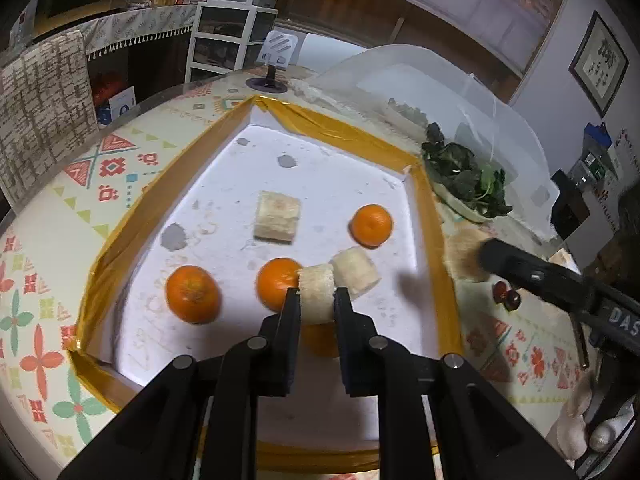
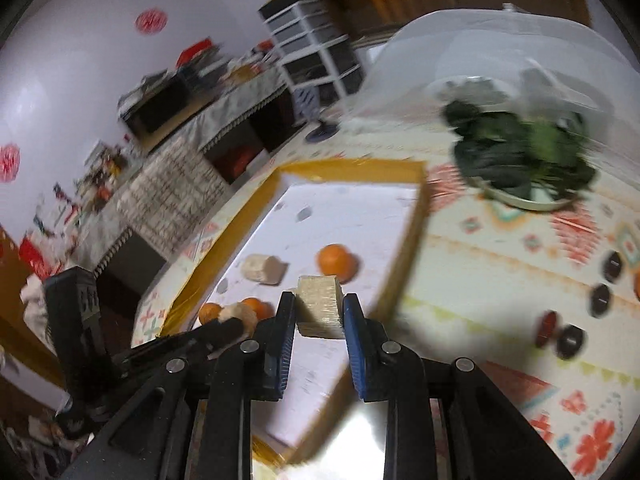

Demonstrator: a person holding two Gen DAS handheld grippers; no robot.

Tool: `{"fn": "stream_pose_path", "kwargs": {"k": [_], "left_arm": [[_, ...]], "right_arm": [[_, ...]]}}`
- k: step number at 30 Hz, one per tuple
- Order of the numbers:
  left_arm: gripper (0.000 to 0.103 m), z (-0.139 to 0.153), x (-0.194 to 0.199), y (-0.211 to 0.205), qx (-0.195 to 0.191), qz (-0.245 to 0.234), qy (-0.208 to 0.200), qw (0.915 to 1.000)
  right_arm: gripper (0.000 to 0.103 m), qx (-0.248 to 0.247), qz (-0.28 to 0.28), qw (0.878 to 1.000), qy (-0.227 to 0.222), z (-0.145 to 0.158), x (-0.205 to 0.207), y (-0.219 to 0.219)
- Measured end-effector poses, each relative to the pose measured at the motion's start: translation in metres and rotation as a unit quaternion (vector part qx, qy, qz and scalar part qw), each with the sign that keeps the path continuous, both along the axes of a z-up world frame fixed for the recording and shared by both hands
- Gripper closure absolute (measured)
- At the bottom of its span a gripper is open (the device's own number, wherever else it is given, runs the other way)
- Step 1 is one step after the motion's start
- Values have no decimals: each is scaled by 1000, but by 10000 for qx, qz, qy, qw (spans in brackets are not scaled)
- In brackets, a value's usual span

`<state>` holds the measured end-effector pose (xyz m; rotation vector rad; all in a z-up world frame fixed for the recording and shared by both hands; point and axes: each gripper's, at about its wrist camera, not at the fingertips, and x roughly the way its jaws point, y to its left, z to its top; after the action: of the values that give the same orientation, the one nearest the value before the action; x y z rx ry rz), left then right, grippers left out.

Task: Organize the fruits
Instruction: 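Carry the left gripper's tofu piece to the tray while the right gripper carries its piece, then open both grippers to release the tofu pieces into the tray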

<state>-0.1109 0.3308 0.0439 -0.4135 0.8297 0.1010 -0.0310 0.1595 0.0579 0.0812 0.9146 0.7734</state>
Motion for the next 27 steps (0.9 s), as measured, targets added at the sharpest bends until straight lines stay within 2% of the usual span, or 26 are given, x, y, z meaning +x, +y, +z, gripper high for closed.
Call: {"fn": "stream_pose_path", "kwargs": {"k": [5, 10, 11, 13, 15, 17, 19, 24, 27], "left_arm": [[87, 4, -1, 7, 11, 29, -96, 9999], [85, 8, -7, 19, -139, 229, -147, 9995], [82, 8, -8, 22, -186, 281, -150, 9993], [66, 11, -12, 29, -283, 433, -191, 9985], [59, 17, -16, 32, -277, 521, -266, 9979], [58, 22, -19, 31, -305, 556, -321, 9975], [56, 29, -21, 26, -335, 515, -405, 9973], [42, 51, -24, -3, -137, 273, -538, 9981], [36, 58, -22, -23, -101, 58, -535, 9985]], "right_arm": [[77, -386, 81, 9992, 41, -20, -2, 21], [76, -447, 77, 9989, 97, -29, -1, 26], [76, -421, 68, 9991, 86, -29, -2, 25], [76, -347, 40, 9993, 91, -27, -1, 24], [76, -305, 43, 9995, 88, -25, -2, 22], [75, -279, 22, 9996, 41, -22, -5, 18], [70, -212, -26, 9998, -1, -18, -8, 10], [67, -37, -255, 9996, -135, -8, -17, -24], [59, 21, -490, 9986, -184, -5, -21, -54]]}}
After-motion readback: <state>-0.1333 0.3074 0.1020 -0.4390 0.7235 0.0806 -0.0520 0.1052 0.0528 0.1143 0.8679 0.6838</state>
